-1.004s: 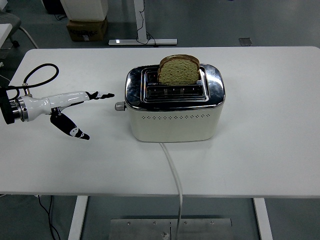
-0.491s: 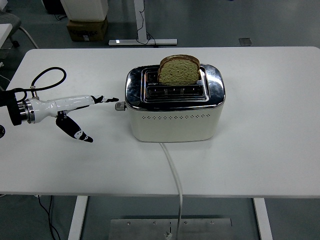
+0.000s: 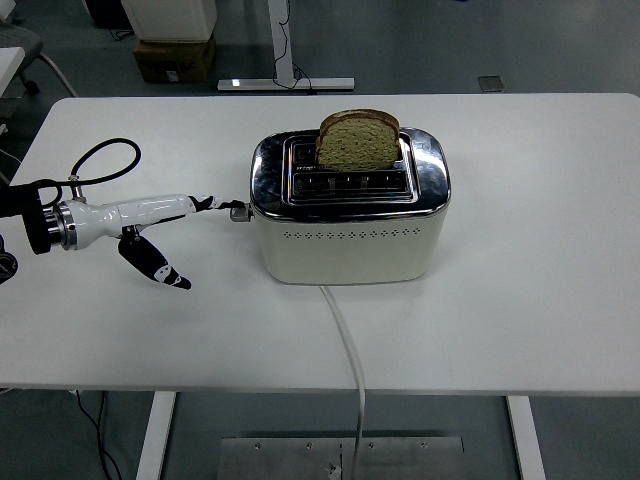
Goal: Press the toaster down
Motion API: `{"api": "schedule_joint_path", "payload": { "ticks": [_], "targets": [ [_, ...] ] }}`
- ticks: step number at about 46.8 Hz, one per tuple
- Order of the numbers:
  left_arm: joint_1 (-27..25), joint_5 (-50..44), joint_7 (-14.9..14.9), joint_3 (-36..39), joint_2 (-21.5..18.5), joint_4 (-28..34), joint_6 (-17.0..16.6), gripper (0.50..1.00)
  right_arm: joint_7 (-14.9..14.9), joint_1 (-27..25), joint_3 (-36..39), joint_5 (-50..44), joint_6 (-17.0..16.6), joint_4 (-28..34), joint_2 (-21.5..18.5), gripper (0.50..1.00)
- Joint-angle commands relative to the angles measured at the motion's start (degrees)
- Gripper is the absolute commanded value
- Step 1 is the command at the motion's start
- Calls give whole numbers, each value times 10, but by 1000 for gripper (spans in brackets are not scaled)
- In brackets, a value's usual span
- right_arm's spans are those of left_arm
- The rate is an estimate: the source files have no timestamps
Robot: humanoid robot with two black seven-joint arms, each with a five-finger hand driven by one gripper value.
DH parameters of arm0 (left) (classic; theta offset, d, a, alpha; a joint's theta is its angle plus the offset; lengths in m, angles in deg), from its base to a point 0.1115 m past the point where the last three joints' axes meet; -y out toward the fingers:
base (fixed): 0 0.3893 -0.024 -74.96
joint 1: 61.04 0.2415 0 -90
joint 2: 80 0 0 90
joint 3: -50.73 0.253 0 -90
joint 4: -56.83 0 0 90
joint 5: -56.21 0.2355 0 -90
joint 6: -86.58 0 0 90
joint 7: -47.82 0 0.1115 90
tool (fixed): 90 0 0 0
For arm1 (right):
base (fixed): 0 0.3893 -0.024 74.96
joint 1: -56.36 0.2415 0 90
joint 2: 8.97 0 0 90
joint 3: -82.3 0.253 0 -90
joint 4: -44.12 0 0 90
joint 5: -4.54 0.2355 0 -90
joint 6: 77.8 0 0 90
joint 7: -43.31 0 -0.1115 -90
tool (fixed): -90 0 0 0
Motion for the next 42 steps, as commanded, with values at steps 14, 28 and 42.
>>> {"api": "schedule_joint_path", "payload": {
  "ticks": [14, 28, 42],
  "targets": [
    [5, 28, 0, 0, 16, -2, 0, 1000, 0, 0, 0, 0, 0, 0, 0, 1000],
    [13, 28, 0, 1, 20, -10, 0, 1000, 0, 0, 0, 0, 0, 0, 0, 1000],
    [13, 32, 0, 27, 20, -10, -1, 1000, 0, 0, 0, 0, 0, 0, 0, 1000]
  ]
}}
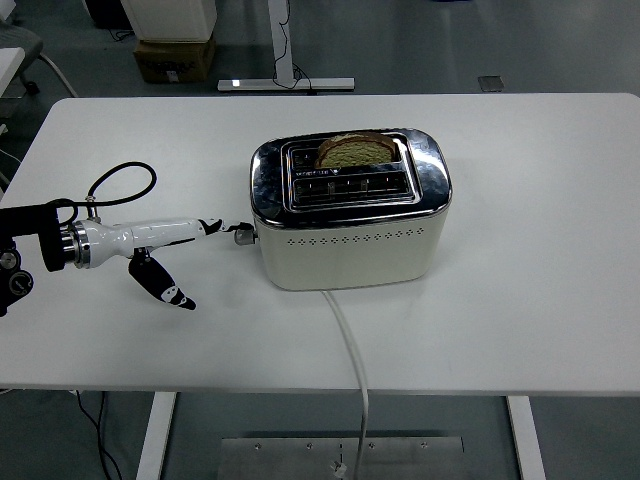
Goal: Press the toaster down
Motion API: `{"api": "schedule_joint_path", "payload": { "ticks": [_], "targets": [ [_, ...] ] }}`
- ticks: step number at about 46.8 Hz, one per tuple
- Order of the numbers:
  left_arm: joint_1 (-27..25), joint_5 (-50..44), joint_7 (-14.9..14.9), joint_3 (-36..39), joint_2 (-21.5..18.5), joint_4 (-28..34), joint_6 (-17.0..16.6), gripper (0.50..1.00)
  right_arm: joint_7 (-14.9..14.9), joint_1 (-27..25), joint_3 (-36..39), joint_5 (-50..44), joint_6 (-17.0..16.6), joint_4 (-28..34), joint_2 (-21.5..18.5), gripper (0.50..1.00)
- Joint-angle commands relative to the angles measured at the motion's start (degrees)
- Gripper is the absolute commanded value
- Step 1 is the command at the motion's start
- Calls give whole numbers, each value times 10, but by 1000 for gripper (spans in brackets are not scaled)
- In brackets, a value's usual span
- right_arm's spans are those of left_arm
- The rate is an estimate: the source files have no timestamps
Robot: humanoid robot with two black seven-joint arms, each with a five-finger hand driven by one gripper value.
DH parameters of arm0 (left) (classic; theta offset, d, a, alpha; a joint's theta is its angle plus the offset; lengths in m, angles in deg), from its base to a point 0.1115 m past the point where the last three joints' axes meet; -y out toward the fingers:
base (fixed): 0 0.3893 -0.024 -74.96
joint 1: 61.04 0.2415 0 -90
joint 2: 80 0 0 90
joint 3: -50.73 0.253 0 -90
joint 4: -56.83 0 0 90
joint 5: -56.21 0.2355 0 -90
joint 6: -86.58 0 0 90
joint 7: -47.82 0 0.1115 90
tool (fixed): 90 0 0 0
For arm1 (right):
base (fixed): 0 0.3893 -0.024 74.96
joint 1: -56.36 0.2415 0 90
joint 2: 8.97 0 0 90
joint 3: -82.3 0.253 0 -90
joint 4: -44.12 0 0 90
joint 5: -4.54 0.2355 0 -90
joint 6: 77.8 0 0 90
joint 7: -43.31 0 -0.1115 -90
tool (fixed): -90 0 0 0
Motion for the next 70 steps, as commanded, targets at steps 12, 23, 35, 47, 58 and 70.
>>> {"api": "schedule_joint_path", "payload": {
  "ticks": [12, 23, 35, 47, 58, 70],
  "targets": [
    [4, 0, 0, 11, 2, -6, -1, 1000, 0, 0, 0, 0, 0, 0, 0, 998],
    [12, 1, 0, 22, 5, -11, -1, 1000, 0, 0, 0, 0, 0, 0, 0, 1000],
    [16, 1, 0, 23, 5, -12, -1, 1000, 0, 0, 0, 0, 0, 0, 0, 1000],
    [19, -1, 0, 22, 5, -19, -4, 1000, 0, 0, 0, 0, 0, 0, 0, 1000],
    [18, -11, 0, 22, 4, -19, -14, 1000, 0, 0, 0, 0, 0, 0, 0, 1000],
    [18, -16, 0, 21, 1, -19, -14, 1000, 0, 0, 0, 0, 0, 0, 0, 1000]
  ]
}}
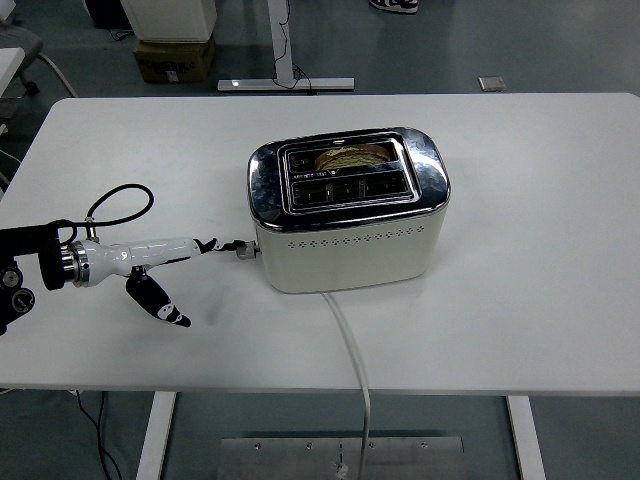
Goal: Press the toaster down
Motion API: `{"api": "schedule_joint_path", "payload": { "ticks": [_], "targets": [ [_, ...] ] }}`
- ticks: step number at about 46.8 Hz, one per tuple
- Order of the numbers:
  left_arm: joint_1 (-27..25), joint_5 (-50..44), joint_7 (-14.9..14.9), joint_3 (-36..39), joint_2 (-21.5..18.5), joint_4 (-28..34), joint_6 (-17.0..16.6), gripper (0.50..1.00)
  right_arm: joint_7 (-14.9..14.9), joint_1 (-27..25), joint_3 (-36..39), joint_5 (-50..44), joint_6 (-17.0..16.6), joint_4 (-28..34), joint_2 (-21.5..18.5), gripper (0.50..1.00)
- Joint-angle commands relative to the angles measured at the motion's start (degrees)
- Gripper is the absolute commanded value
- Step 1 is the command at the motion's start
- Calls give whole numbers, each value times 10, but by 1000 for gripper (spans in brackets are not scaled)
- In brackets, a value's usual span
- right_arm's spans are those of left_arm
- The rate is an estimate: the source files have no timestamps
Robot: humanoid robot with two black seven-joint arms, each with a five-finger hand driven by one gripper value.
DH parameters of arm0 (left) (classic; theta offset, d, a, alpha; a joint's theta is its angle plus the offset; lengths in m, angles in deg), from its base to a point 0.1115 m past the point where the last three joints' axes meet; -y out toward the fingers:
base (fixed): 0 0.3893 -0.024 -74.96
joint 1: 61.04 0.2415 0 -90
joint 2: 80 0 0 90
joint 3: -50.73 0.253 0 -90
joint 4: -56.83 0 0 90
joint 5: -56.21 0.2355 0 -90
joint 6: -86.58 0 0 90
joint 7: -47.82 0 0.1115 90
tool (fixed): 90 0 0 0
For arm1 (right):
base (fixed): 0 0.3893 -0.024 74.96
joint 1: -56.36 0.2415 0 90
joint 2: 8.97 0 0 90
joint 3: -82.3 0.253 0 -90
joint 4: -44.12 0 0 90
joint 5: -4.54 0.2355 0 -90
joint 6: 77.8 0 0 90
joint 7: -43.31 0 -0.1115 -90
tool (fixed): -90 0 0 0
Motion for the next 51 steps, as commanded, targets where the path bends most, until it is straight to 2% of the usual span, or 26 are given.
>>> {"api": "schedule_joint_path", "payload": {
  "ticks": [1, 21, 27, 32, 39, 44, 51],
  "targets": [
    [0, -5, 0, 0, -2, 0, 0, 1000, 0, 0, 0, 0, 0, 0, 0, 1000],
    [8, -14, -3, -4, -19, -13, -4, 1000, -1, 0, 0, 0, 0, 0, 0, 998],
    [7, -54, -2, -4, -18, -16, -6, 1000, 0, 0, 0, 0, 0, 0, 0, 1000],
    [0, -149, -2, -5, -16, -46, -6, 1000, 0, 0, 0, 0, 0, 0, 0, 1000],
    [-10, -350, -2, -5, -10, -122, -6, 1000, 0, 0, 0, 0, 0, 0, 0, 1000],
    [-16, -463, -2, -5, -11, -127, -6, 1000, -1, 0, 0, 0, 0, 0, 0, 1000],
    [-18, -548, -2, -5, -7, -135, -6, 1000, 0, 0, 0, 0, 0, 0, 0, 1000]
  ]
}}
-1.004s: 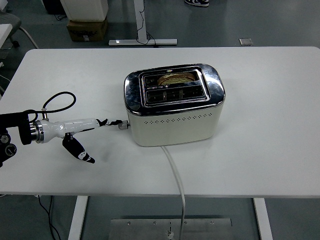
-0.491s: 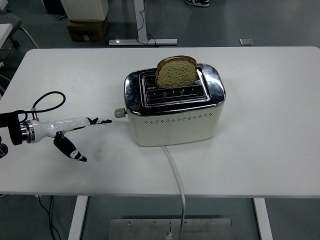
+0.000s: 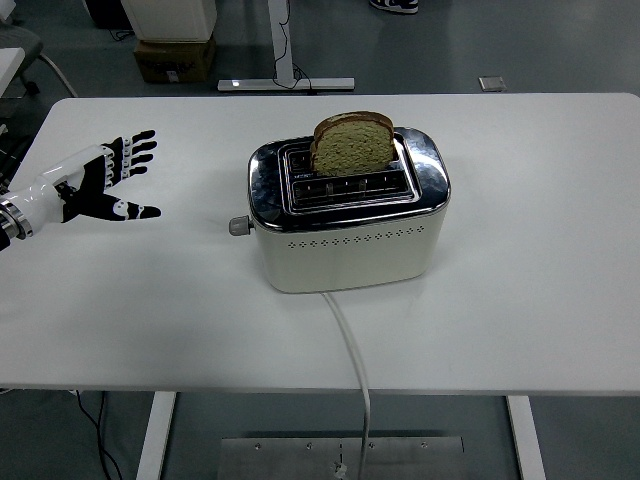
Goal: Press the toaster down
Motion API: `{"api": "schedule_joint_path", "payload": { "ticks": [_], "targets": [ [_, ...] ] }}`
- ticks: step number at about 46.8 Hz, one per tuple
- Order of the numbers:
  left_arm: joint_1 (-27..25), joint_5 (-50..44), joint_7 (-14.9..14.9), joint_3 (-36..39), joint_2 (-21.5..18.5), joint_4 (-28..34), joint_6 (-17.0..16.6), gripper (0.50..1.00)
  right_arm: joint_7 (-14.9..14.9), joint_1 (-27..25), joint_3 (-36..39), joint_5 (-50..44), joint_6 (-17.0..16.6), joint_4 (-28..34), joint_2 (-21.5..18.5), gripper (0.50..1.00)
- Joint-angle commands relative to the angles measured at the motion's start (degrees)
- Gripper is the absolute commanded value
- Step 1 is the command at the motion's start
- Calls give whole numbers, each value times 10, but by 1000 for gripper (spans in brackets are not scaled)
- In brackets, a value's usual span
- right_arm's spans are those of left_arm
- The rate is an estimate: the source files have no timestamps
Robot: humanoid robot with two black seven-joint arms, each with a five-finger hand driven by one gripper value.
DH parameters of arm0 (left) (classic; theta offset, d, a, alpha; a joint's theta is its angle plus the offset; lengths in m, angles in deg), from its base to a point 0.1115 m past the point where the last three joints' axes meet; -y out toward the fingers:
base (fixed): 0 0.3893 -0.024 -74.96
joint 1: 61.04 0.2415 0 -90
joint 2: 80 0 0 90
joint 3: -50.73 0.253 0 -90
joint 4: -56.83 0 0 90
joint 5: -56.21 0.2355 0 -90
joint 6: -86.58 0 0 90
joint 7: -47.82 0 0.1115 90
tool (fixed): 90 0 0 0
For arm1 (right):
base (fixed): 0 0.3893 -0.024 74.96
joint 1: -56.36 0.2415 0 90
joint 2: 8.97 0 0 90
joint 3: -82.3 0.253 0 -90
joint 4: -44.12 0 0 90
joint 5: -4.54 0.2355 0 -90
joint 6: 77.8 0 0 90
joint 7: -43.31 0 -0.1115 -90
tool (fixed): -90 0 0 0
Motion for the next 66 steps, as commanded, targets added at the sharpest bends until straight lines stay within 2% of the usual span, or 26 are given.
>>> {"api": "schedule_joint_path", "payload": {
  "ticks": [1, 18, 19, 28, 33, 45, 59, 66],
  "targets": [
    [0, -35, 0, -1, 6, -7, 0, 1000, -1, 0, 0, 0, 0, 0, 0, 998],
    [-4, -168, 0, -10, 75, -77, -1, 1000, 0, 0, 0, 0, 0, 0, 0, 1000],
    [-4, -201, 0, -16, 94, -98, -4, 1000, 0, 0, 0, 0, 0, 0, 0, 1000],
    [3, -293, 0, -22, 163, -166, -18, 1000, 0, 0, 0, 0, 0, 0, 0, 1000],
    [4, -299, 0, -23, 181, -184, -18, 1000, -1, 0, 0, 0, 0, 0, 0, 1000],
    [4, -325, 0, -49, 194, -194, -18, 1000, -1, 0, 1, -2, 0, -1, 0, 1000],
    [-1, -324, 0, -107, 260, -246, -11, 1000, -1, 4, 1, -2, 0, -2, 0, 1000],
    [-2, -326, 0, -121, 266, -262, -11, 1000, -1, 4, 1, 0, 0, -3, 0, 1000]
  ]
}}
